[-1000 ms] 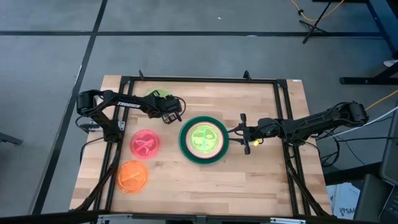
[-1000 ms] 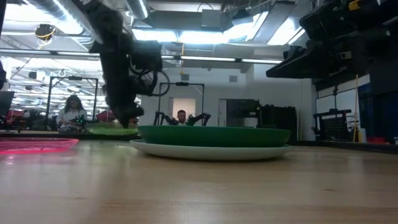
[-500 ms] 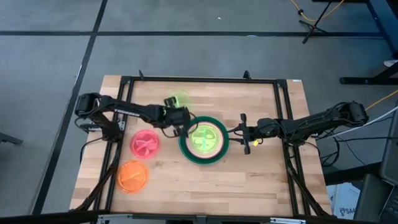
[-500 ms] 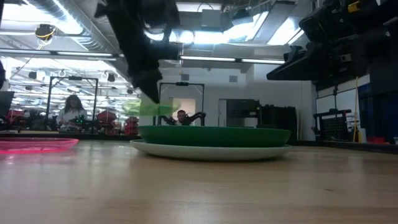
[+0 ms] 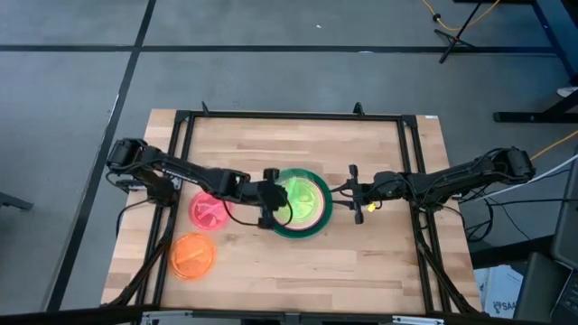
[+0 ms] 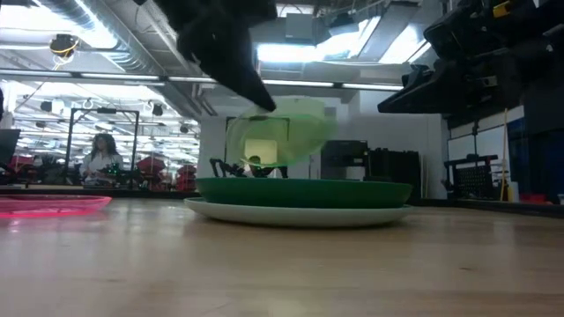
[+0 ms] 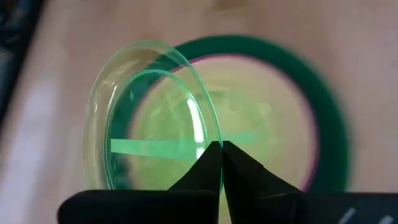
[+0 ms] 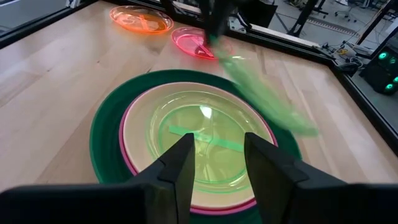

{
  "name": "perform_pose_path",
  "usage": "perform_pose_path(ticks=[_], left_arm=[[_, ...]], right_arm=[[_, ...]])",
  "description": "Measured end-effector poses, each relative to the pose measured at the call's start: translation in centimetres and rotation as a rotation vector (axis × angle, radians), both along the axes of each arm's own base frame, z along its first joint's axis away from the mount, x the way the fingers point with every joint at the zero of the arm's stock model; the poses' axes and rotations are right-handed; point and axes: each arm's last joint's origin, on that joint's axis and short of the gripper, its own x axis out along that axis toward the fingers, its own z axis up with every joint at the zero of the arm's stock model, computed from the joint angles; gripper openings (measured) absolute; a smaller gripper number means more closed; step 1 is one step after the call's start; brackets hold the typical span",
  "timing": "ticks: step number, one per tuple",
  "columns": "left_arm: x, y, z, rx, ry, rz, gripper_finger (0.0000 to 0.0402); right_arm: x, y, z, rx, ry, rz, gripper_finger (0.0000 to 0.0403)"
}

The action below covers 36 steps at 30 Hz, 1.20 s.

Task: Stack plastic plates
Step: Stack the green plate on the other green plate

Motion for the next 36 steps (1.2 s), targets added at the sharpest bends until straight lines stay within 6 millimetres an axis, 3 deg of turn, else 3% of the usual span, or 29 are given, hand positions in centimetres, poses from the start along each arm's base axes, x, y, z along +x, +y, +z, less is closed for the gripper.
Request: perform_pose_path(ticks=[5,11,15,19,30,36], left_arm=[[0.2,-0.9,0.2,-0.11,-0.019,-0.109,0.0007],[0.2,-1.3,0.2,-0.118,-0.028,-0.126,0.0003],[0.7,-1.4,-1.1,-0.135,-0.036,-0.15,0.0004],[1.1,-1.4,-2.3,-0.124,-0.009,-0.139,0.0005],[1.2,-1.3,-2.3,-0.117,-0.009,-0.121,0.0008],[1.2,-1.0,-2.3,-0.079,-0.01,-0.079,0.0037]], right_arm=[[0.0,0.0,0.0,0.0,0.0,0.0,0.0133],[0.0,0.0,0.0,0.0,0.0,0.0,0.0133],[0.0,0.0,0.0,0.0,0.001,0.0,0.0133],[0.0,0.0,0.0,0.0,-0.002,0.0,0.0133],[0.0,0.0,0.0,0.0,0.0,0.0,0.0133],[0.0,0.0,0.0,0.0,0.0,0.0,0.0133]])
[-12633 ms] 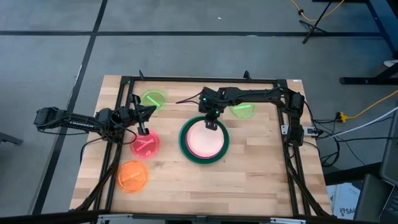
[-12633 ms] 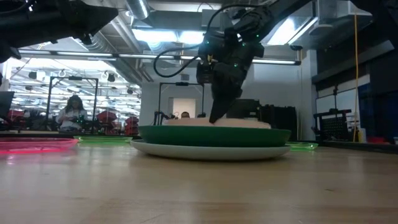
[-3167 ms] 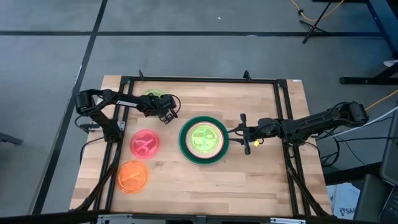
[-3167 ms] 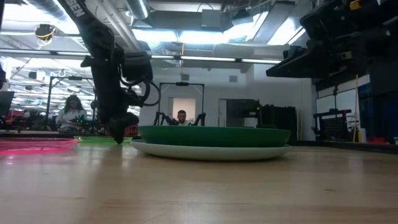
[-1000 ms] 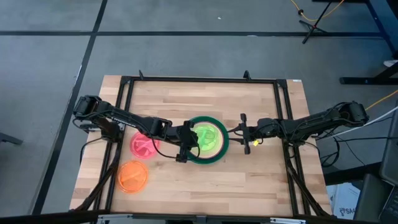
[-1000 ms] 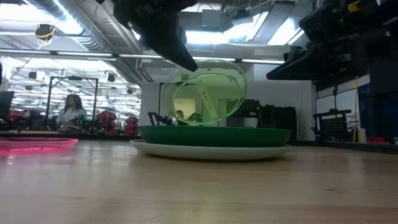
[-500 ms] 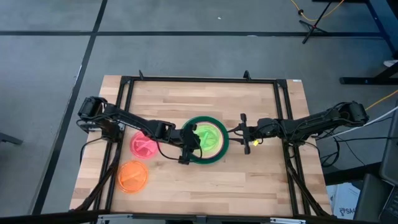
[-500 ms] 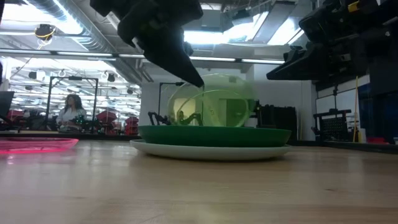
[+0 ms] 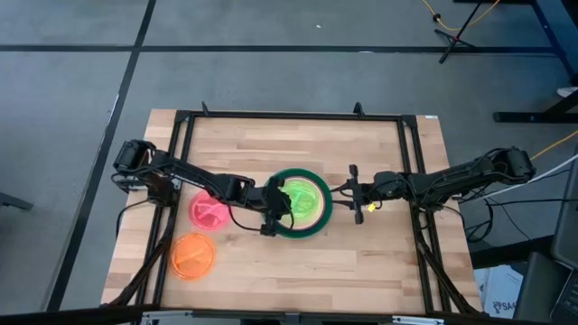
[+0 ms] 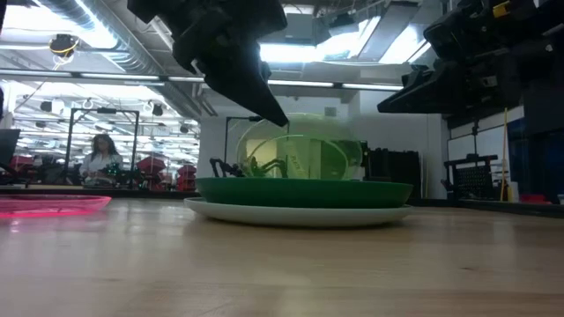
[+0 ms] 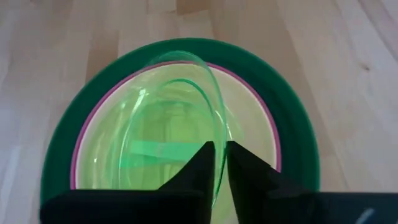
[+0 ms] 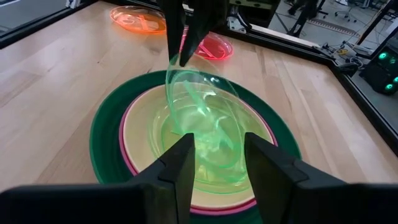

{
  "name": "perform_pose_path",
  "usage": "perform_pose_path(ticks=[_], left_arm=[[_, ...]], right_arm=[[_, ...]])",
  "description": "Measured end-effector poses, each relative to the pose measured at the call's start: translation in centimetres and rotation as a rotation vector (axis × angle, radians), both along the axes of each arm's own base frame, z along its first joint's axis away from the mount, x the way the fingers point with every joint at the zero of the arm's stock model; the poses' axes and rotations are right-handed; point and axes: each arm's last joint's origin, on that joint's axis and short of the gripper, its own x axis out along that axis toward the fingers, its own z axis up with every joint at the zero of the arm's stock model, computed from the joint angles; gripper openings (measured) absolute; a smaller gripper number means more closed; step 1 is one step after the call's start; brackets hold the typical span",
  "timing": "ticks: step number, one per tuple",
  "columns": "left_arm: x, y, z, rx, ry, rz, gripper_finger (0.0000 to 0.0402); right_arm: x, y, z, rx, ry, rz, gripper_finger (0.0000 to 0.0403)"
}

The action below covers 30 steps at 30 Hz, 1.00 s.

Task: Stack plastic plates
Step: Stack the green plate on the other green plate, then stack the red plate on the green plate

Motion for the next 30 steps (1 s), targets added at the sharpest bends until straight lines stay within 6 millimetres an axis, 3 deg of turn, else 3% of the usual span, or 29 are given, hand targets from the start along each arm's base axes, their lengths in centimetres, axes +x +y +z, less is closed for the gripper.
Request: perform_pose_path(ticks=[11,22,30], left_arm=[[-0.7,0.3,0.0,-0.021,0.065,-0.012,0.0099],[-4.6,-0.9,2.4,-0.109,0.199,0.115,0.01],[-7.2,-1.4,2.4,-0.008,0.338,0.233,0.01]], right_arm=[[0.0,0.0,0.1,0.001,-0.013,0.0,0.0133],[0.0,0.0,0.1,0.001,-0.014,0.0,0.0133],[0.0,0.0,0.1,0.004,-0.012,-0.001,0.0133]])
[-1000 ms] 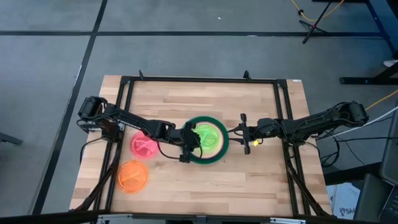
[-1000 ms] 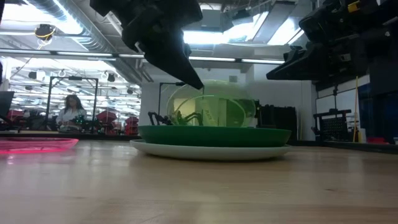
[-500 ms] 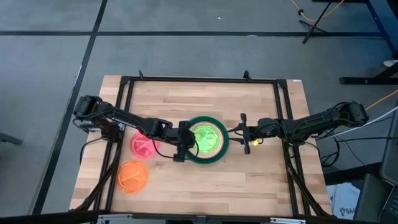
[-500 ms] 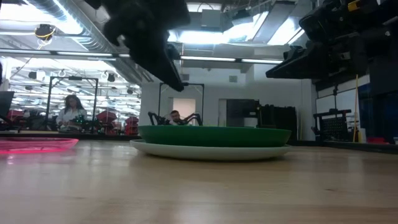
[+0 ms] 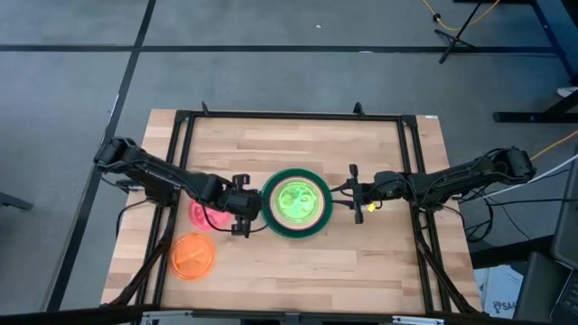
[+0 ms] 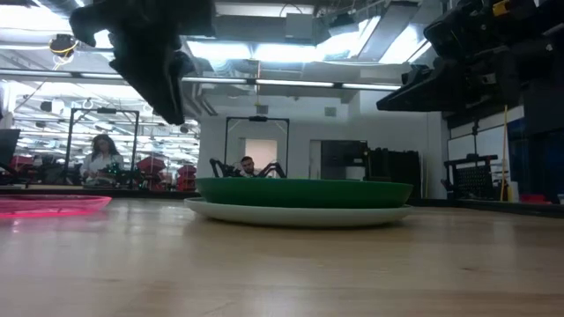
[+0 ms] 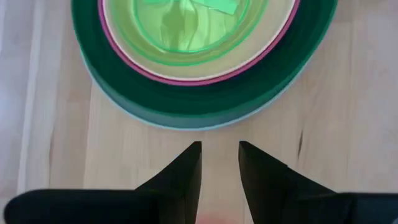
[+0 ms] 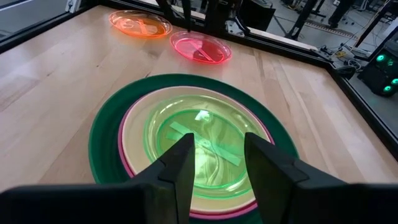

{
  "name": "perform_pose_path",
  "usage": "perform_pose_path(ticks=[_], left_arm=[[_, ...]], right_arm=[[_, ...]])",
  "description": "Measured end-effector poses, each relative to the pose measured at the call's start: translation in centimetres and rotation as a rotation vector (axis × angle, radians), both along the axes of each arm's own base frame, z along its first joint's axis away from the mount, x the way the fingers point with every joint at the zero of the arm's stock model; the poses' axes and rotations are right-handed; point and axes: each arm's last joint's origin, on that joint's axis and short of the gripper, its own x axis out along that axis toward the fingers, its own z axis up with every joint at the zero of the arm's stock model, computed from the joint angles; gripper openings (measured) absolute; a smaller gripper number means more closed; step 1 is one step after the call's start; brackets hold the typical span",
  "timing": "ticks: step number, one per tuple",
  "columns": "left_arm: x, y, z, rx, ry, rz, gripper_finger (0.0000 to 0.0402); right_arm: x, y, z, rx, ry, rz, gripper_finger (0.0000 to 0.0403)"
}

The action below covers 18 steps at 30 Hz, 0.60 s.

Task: Stack plastic plates
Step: Stack the red plate on the green plate

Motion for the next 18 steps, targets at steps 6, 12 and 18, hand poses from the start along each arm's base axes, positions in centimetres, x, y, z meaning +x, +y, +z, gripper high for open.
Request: perform_pose_path(ticks=[6,12,18], left_arm=[[-1.1,0.7,1.3,0.005,-0.017,0.013,0.01],[-3.2,2.6,1.8,-0.017,-0.063,0.109,0.01],[-6.2,4.5,-0.1,-0.053,-0.056,0.294,0.01]], right_arm=[[0.0,0.0,-0.1,0.0,0.008,0.0,0.0133],[0.0,0.0,-0.1,0.0,0.014,0.0,0.0133],[0.0,0.0,-0.1,0.0,0.013,-0.001,0.0133]])
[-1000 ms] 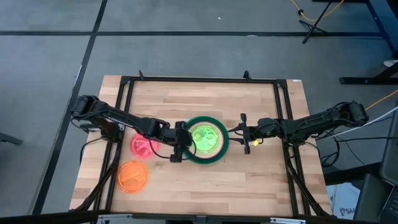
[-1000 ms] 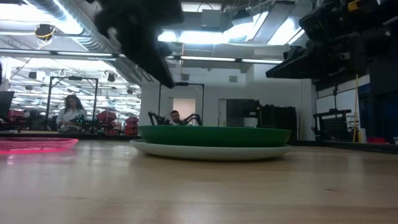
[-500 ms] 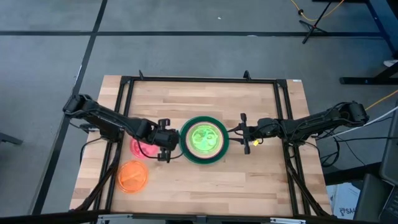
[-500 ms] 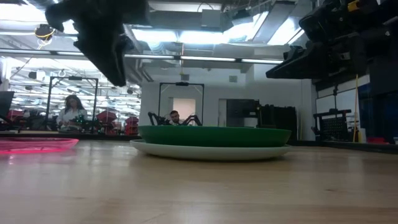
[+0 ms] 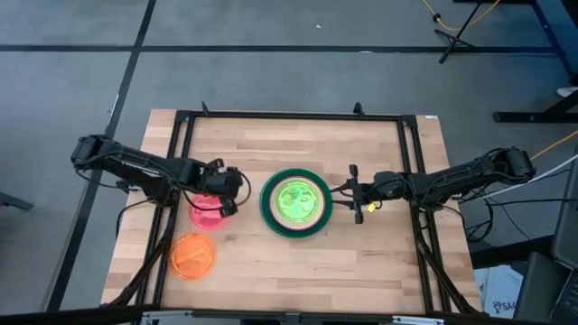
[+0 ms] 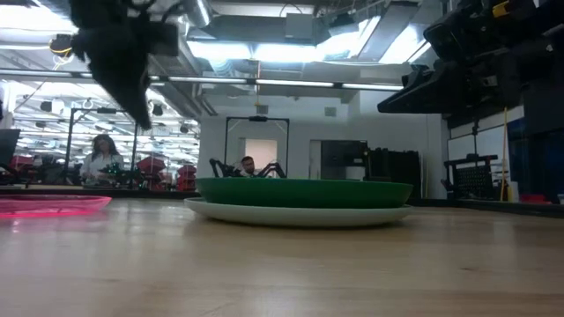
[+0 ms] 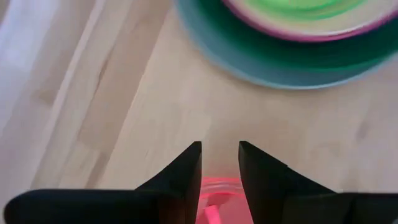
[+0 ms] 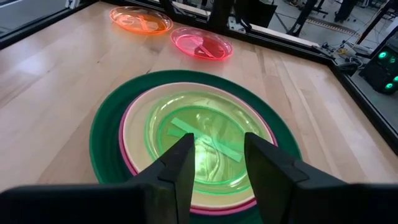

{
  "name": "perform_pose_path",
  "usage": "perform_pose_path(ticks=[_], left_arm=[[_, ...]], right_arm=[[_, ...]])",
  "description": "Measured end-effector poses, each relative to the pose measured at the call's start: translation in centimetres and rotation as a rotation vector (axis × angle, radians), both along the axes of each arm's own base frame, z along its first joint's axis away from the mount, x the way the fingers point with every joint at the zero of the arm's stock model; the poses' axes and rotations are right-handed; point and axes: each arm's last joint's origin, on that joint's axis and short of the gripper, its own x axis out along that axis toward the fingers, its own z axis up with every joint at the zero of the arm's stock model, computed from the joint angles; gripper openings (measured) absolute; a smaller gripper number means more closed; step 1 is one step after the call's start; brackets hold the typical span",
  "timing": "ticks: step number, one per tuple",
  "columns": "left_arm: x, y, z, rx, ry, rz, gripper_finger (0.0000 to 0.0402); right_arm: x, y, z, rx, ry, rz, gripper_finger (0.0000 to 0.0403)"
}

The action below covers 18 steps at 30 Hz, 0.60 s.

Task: Stack plastic plates
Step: Stack the red plate on the green plate

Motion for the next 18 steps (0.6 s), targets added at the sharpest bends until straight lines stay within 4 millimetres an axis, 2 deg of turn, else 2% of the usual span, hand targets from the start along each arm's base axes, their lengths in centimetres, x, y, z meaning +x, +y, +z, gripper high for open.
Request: perform_pose_path(ticks=[6,11,18], left_arm=[[-1.6,1.7,-2.3,-0.002,0.043,0.181,0.01],[-1.7,3.1,-3.8,-0.064,0.119,0.248,0.0117],[-1.5,4.8,-4.5,-0.247,0.212,0.23,0.0163]], right_arm=[[0.1,0.0,0.2,-0.004,-0.023,-0.016,0.0133],[0.1,0.0,0.2,-0.007,-0.027,-0.017,0.0133],[0.1,0.0,0.2,-0.007,-0.025,-0.016,0.0133]])
